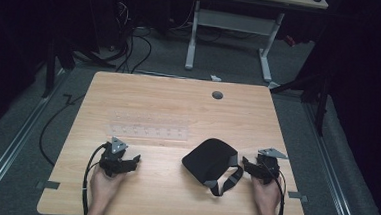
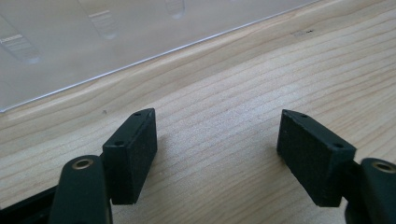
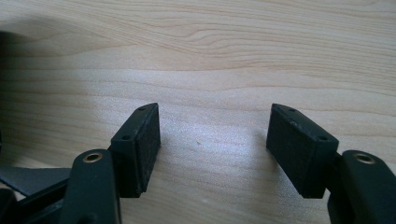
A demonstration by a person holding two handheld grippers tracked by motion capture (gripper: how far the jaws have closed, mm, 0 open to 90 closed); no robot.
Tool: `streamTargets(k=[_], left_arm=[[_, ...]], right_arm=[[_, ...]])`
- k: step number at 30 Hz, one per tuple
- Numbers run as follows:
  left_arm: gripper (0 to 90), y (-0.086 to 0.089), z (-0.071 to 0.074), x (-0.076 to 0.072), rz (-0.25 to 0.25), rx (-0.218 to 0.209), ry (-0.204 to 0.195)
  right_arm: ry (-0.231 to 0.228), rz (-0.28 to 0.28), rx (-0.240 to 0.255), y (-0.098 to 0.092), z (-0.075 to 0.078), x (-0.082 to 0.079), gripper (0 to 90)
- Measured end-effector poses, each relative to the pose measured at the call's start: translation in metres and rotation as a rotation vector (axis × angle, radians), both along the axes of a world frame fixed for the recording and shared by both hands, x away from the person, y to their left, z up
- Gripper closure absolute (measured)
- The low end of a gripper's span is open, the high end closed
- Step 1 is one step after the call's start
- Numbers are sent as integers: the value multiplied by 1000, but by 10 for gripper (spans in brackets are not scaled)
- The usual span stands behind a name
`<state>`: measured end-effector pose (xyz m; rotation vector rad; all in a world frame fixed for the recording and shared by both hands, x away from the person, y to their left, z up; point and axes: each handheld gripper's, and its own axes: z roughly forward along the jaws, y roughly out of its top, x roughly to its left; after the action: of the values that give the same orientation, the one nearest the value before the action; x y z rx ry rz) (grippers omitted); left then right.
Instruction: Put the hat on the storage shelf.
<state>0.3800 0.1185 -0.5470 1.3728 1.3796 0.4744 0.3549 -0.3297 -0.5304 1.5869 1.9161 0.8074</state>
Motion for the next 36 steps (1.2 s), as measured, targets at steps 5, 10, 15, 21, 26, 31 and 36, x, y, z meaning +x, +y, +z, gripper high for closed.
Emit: streamTargets(k=[5, 10, 15, 21, 26, 31, 36], left_arm=[[290, 0, 0, 0, 1, 1, 0], [287, 0, 0, 0, 1, 1, 1], [287, 0, 0, 0, 2, 1, 1], [287, 0, 0, 0, 2, 1, 1], [286, 0, 0, 0, 2, 2, 1], [285, 0, 0, 0, 4, 1, 1], [285, 0, 0, 0, 4, 1, 1]], right_arm=[[-1, 0, 0, 0, 0, 0, 349], [-1, 16, -2, -1, 0, 0, 340], [-1, 25, -4, -1, 0, 0, 339], [6, 38, -5, -2, 0, 1, 326], [0, 28, -1, -1, 0, 0, 336], [-5, -2, 21, -4, 1, -2, 412], [-22, 0, 51, -7, 4, -8, 437]])
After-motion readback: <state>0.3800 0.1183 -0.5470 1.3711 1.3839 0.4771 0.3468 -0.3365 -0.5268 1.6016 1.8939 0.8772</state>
